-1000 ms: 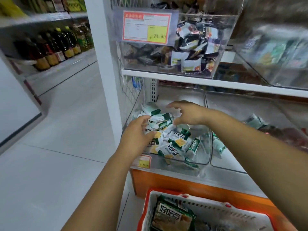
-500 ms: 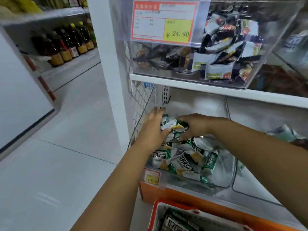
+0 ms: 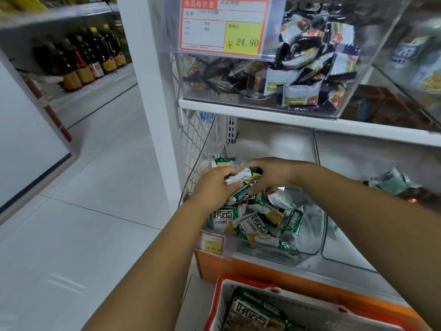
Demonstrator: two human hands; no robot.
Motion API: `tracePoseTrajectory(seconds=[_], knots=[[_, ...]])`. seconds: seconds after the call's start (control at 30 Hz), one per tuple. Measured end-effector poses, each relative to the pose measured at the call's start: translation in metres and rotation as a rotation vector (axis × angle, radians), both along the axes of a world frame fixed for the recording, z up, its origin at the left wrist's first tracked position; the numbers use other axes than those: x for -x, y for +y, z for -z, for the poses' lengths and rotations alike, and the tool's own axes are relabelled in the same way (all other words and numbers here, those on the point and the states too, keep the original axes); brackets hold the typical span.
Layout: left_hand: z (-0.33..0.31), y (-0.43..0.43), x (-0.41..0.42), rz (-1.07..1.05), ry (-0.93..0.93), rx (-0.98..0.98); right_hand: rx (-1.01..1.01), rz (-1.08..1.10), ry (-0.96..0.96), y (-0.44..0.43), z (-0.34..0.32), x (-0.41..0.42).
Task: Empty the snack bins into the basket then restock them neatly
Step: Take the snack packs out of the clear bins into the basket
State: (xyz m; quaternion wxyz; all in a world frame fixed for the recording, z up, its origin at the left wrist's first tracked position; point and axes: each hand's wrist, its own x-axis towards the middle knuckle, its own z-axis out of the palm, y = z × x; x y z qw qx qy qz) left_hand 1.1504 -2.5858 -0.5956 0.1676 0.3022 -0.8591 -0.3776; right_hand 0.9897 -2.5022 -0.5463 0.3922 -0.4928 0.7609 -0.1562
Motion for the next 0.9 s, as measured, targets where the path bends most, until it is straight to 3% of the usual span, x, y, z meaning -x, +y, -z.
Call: tracePoseTrajectory(seconds=[0.1, 0.3, 0.37, 0.43, 0.53, 0.73, 0.9], knots=[[-0.006, 0.002, -0.008, 0.021, -0.032, -0.016, 0.047, 0.021, 0.058, 0.009, -0.007, -0.005], [-0.005, 0.004, -0.008, 0.044, -0.327, 0.124, 0.264, 0.069, 0.367, 0.047, -0.032, -0.011], [-0.002, 0.007, -0.005, -0.008, -0.323, 0.132, 0.335, 0.119, 0.394, 0.062, -0.038, -0.012], [-0.002, 0.009, -0.005, -0.049, -0.288, 0.089, 0.426, 0.205, 0.319, 0.079, -0.043, -0.014], [-0.014, 0.017, -0.012, -0.100, -0.186, 0.088, 0.541, 0.383, 0.009, 0.103, -0.055, -0.027], [-0.064, 0.067, -0.050, -0.160, 0.348, -0.054, 0.664, 0.543, -0.300, 0.156, -0.068, -0.058], [-0.070, 0.144, -0.084, -0.042, 0.401, -0.191, 0.660, 0.578, -0.426, 0.227, -0.051, -0.081]])
